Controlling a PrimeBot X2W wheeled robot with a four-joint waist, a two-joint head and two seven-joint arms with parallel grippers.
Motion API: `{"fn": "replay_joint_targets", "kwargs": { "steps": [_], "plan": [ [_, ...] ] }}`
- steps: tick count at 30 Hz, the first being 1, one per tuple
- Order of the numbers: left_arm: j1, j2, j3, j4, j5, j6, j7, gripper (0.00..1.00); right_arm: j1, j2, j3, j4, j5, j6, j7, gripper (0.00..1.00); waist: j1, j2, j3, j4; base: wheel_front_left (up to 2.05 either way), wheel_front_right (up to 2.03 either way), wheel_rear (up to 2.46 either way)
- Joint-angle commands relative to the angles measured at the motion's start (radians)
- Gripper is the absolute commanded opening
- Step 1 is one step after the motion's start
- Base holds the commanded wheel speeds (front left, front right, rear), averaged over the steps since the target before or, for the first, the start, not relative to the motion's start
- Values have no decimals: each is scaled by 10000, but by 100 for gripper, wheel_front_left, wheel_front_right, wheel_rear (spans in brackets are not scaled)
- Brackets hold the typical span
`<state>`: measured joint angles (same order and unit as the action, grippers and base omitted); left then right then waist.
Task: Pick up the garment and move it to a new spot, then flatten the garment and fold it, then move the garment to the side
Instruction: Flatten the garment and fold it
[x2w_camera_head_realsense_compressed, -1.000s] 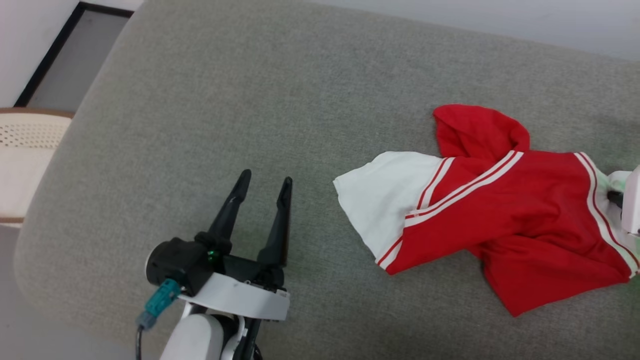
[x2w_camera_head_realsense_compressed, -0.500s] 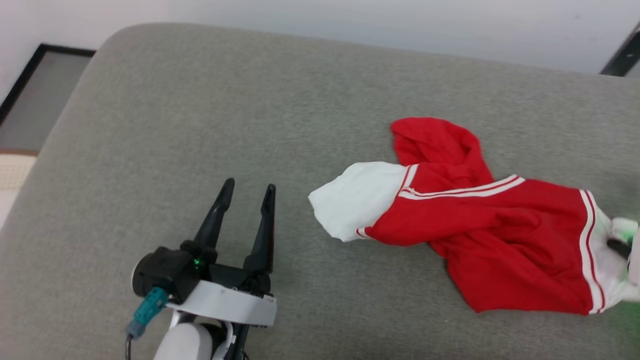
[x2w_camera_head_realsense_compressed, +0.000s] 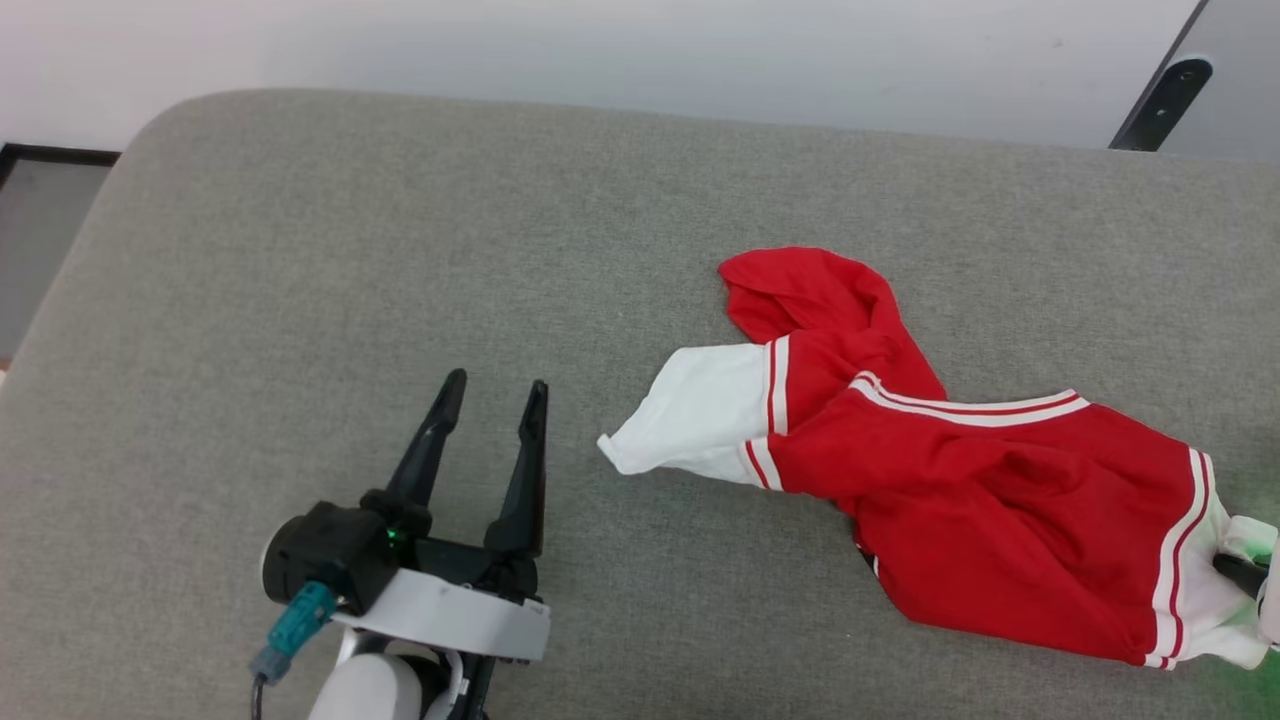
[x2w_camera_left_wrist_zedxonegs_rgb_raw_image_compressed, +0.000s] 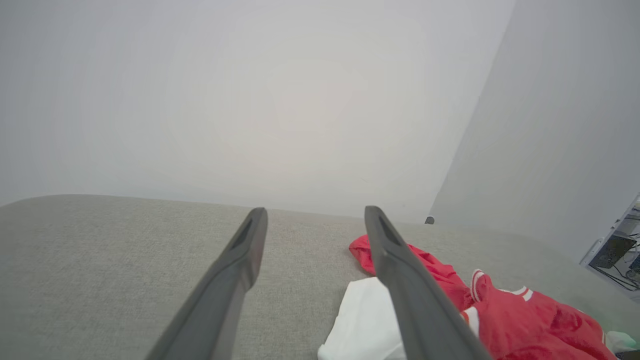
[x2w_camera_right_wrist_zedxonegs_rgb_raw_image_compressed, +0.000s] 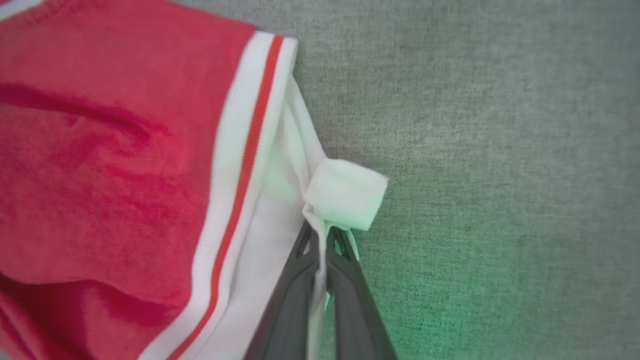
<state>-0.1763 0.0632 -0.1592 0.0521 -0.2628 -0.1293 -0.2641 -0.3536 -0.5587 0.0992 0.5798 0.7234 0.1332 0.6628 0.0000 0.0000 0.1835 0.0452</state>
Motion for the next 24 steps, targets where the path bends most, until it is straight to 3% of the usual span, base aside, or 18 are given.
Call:
{"fn": "replay_joint_targets", "kwargs": {
  "steps": [1,7,8,9,10,11,12,17,24],
  "plan": [
    [38,33,-28,38,-28,-24,-3,100,683,156,48,416,-234,-45,164,0,0,0,5,-23,0,0,0],
    [-61,60,-128,157,-70,-24,-3,100,366,571,-128,950,-715,-65,41,0,0,0,-51,-55,0,0,0],
    [-69,63,-148,181,-81,-24,-3,100,294,588,-65,1017,-835,-65,-32,7,0,0,-79,-52,0,0,0],
    [-63,75,-155,212,-85,-22,-3,100,206,633,-66,1115,-893,-65,-95,25,0,0,-120,-53,0,0,0],
    [-47,88,-170,239,-100,-24,-3,100,119,695,-60,1212,-947,-65,-111,36,0,0,-170,-55,0,0,0],
    [-20,87,-177,266,-121,-24,-3,100,50,723,-22,1270,-1023,-65,-173,63,0,0,-222,-54,0,0,0],
    [13,97,-182,291,-112,-22,-3,100,-5,711,-11,1348,-1124,-65,-264,100,0,0,-279,-54,0,0,0],
    [227,176,-148,375,-152,-24,-4,100,-293,787,-119,1525,-1321,-41,-532,100,0,0,-604,-146,0,0,0],
    [652,287,134,323,-224,-24,-3,100,-84,574,-57,586,-1288,-32,-1409,100,0,0,-1141,-549,0,0,0]
  ]
}}
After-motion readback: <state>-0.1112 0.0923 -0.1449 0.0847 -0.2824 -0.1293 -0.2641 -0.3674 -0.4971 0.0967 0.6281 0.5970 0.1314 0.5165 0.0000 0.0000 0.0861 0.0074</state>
